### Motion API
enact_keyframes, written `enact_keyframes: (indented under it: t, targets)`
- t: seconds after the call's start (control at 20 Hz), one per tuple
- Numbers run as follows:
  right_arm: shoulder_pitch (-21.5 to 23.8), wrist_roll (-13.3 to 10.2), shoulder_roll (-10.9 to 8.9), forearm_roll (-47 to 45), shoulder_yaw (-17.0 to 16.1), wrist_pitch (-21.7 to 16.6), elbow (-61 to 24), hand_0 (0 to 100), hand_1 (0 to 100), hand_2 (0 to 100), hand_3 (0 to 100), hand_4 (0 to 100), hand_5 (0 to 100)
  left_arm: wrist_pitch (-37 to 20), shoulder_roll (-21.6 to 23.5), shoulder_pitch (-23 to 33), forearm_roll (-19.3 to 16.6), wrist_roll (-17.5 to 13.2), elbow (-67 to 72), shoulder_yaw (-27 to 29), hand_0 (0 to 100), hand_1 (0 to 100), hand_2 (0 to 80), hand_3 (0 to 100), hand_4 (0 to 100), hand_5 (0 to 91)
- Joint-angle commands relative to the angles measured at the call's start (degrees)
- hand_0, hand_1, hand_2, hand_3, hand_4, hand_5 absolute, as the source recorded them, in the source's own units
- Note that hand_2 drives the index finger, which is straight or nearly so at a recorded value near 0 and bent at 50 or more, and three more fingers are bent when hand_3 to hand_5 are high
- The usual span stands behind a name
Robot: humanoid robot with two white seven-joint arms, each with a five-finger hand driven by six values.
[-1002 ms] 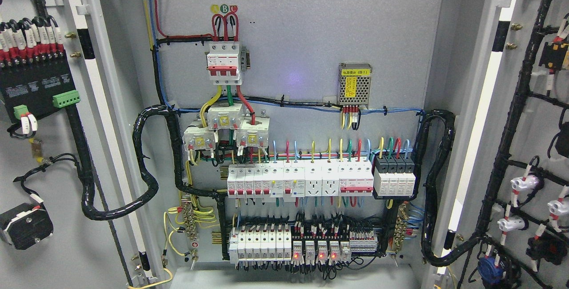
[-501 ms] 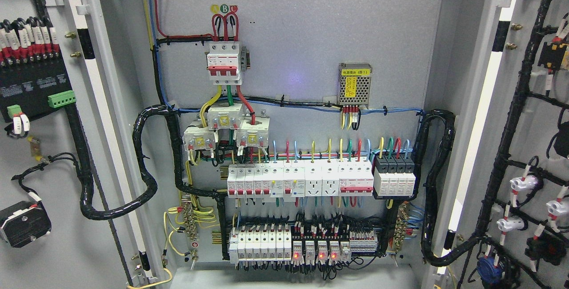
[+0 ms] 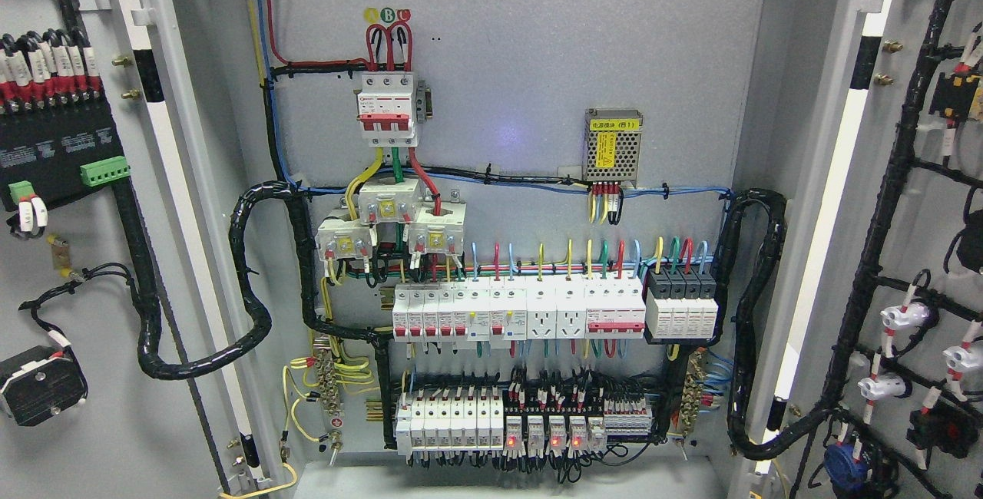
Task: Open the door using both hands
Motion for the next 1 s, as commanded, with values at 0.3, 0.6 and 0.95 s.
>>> enact_keyframes:
  t: [0.3, 0.6, 0.95]
  targets:
    - [-0.2, 0.03, -0.17, 0.0, 1.76, 0.1, -0.78, 19, 0, 0, 0, 0, 0, -0.2, 0.28, 0.76, 0.09, -0.07, -3.33, -0.66, 0, 0, 0.0, 0, 0, 0.0]
    - [-0.29, 0.03, -0.26, 0.09, 5.01, 0.1, -1.92, 19, 0, 0, 0, 0, 0, -0.2, -0.33, 2.78, -0.17, -0.07, -6.58, -1.53, 0, 0, 0.0, 0, 0, 0.0]
    - [-0.11, 0.11, -0.52, 0.61, 10.63, 0.19, -1.92, 19, 0, 0, 0, 0, 0, -0.29, -0.77, 4.88, -0.53, -0.42, -7.73, -2.33, 0, 0, 0.0, 0, 0, 0.0]
